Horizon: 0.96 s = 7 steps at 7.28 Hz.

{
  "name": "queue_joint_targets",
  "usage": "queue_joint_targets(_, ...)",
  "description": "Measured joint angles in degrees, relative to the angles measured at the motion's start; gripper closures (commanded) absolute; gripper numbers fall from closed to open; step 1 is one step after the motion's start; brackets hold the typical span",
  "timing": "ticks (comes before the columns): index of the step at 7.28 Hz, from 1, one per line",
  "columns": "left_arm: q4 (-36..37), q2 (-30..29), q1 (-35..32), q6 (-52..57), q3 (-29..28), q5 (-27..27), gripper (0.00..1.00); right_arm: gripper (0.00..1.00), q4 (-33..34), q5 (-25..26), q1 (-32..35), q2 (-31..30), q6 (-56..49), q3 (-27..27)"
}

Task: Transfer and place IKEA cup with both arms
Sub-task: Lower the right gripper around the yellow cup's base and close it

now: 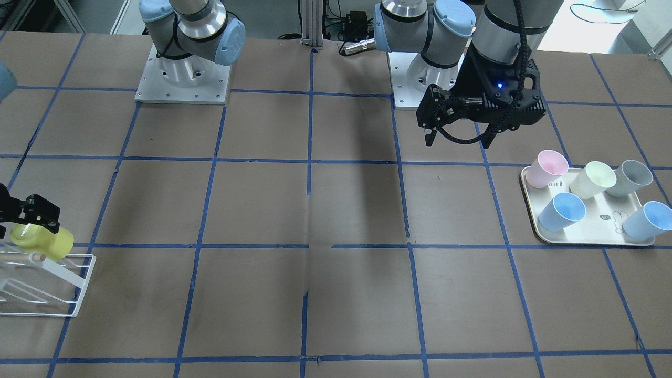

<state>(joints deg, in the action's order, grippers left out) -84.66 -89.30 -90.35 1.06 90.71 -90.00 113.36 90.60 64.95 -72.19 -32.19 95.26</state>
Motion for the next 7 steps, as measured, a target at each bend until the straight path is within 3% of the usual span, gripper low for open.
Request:
queue_joint_targets(4,-0.1,0.0,0.0,0.0,0.0,0.0,0.00,0.15,0.0,0.0,0.0,0.5,0.5,0.0)
queue_joint_targets(7,0.0,0.0,0.0,0.0,0.1,0.0,0.00,0.53,-0.1,0.1,0.0,0.6,0.5,-0.3)
